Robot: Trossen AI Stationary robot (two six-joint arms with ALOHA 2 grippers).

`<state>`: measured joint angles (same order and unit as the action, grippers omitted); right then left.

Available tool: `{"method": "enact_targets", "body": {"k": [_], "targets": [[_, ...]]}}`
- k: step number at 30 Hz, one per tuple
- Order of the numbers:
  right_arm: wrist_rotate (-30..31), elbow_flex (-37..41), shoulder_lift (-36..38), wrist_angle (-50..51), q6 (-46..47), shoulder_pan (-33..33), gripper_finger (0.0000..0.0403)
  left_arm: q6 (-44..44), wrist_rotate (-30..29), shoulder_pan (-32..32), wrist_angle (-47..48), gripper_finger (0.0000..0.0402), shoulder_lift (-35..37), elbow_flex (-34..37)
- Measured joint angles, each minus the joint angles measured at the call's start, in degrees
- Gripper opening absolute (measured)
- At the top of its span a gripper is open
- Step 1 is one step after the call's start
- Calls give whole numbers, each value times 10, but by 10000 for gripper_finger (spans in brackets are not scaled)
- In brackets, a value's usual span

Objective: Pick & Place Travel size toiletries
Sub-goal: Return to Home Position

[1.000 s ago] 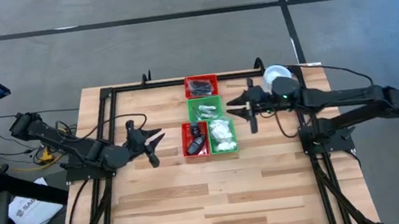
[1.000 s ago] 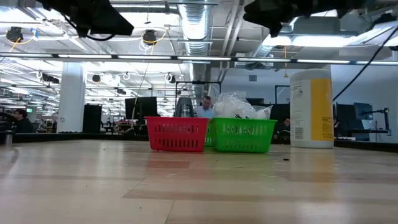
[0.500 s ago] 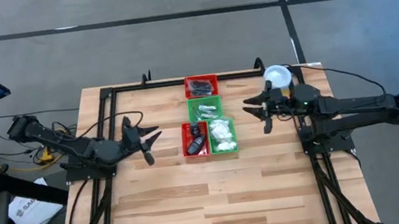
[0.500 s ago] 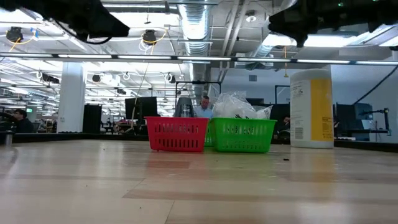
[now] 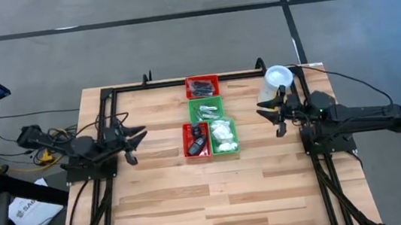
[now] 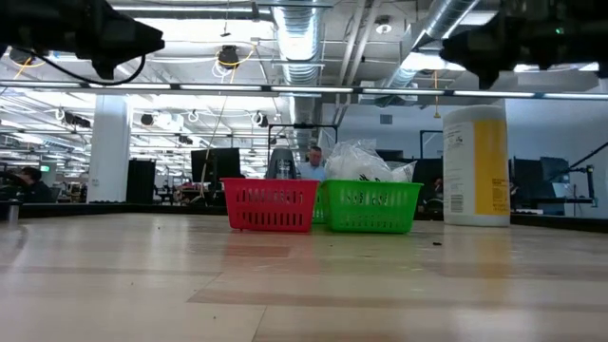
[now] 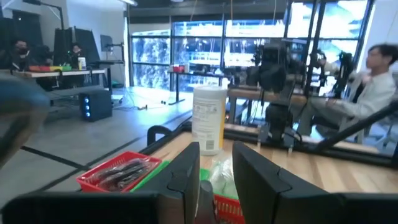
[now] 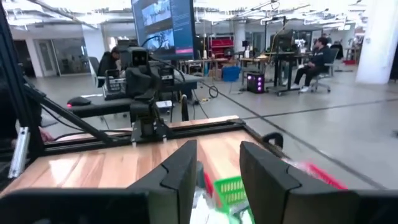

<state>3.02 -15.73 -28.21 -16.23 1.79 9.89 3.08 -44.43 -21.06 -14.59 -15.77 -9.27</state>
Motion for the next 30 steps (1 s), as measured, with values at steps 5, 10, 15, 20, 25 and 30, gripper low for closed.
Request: {"method": "enact_targets", "body": {"k": [5, 10, 15, 20, 25, 30], "targets": [[1, 64, 44, -28, 42, 0, 113, 12, 13, 0, 0, 88, 53, 31], [3, 110, 65, -51, 58, -2, 113, 8, 8, 0, 0, 88, 67, 53], [5, 138, 70, -60, 67, -2, 113, 6, 12, 0, -1, 88, 67, 65], [7, 153, 69, -51, 83, -17, 113, -3, 13, 0, -1, 88, 67, 77], [45, 153, 68, -55, 55, -42, 113, -22, 16, -1, 5, 88, 66, 88], [46, 153, 68, -52, 158, -46, 113, -30, 15, -1, 2, 88, 66, 88]]}}
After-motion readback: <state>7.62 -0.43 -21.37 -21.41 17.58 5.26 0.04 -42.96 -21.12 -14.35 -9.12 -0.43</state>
